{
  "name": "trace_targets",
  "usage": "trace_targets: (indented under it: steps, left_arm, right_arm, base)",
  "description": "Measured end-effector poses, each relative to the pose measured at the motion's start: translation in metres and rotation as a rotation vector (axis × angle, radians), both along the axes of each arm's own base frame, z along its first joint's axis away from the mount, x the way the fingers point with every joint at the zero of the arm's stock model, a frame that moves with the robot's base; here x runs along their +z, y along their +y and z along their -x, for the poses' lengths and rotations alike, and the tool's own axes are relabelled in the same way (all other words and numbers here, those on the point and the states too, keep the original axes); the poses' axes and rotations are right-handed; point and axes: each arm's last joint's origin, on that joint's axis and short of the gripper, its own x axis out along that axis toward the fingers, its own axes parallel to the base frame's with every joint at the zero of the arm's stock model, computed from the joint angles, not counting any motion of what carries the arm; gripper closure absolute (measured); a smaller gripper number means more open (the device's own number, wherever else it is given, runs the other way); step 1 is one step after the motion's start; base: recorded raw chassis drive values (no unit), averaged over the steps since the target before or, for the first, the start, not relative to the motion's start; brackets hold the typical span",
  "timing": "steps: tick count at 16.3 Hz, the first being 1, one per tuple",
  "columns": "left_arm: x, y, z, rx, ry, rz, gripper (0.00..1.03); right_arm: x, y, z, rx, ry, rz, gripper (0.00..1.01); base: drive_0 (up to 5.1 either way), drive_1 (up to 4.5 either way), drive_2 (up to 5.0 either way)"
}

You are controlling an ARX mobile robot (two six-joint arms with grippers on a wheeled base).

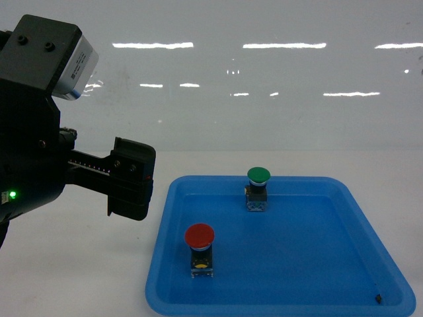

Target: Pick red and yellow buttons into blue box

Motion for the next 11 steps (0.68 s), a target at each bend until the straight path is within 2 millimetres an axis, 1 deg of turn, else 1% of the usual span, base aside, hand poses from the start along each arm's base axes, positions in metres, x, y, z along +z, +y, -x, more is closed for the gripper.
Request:
trace_targets:
  steps: [1,4,5,7,9,11]
  left_arm:
    - [0.0,0.0,0.0,0.0,0.0,0.0,0.05]
    - [0.0,0.0,0.0,0.0,0.0,0.0,0.05]
    - [0.0,0.0,0.0,0.0,0.0,0.0,0.05]
    - [0.0,0.0,0.0,0.0,0.0,0.0,0.05]
    - [0.0,0.0,0.0,0.0,0.0,0.0,0.05]
    - [0.0,0.0,0.0,0.0,0.0,0.0,0.05]
  right_arm:
    - [0.001,-0.001,0.02,-0.033,0.001,-0.006,0.76]
    - [0.005,0.0,0.069,-0.065,-0.004,-0.019,0.76]
    - [0.006,0.001,0.081,-0.066,0.003,-0.019,0.76]
    - [0.017,0.0,0.103,-0.066,-0.019,-0.024,0.76]
    - [0.021,-0.01,0.128,-0.079,-0.004,-0.014,0.76]
    - [0.019,-0.019,0.143,-0.073,0.003,0.014,0.76]
  base:
    - [0.0,0.0,0.0]
    - [0.0,0.0,0.0]
    - [0.0,0.0,0.0]
    - [0.0,0.0,0.0]
    - [0.0,0.0,0.0]
    - [0.0,0.0,0.0]
